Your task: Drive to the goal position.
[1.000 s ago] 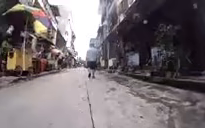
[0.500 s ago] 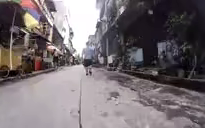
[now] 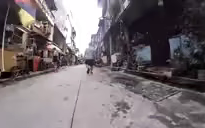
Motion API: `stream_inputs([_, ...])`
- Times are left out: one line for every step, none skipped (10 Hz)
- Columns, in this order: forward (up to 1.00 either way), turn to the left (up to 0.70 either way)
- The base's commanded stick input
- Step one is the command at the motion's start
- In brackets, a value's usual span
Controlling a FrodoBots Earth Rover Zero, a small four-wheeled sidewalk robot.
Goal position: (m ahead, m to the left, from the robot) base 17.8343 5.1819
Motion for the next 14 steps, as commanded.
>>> stream_inputs([1.0,0.0])
stream_inputs([1.0,0.0])
stream_inputs([1.0,0.0])
stream_inputs([1.0,0.0])
stream_inputs([1.0,0.0])
stream_inputs([1.0,0.0])
stream_inputs([1.0,0.07])
stream_inputs([1.0,0.26])
stream_inputs([1.0,0.0])
stream_inputs([1.0,0.0])
stream_inputs([1.0,0.0])
stream_inputs([1.0,0.0])
stream_inputs([1.0,0.0])
stream_inputs([1.0,0.03])
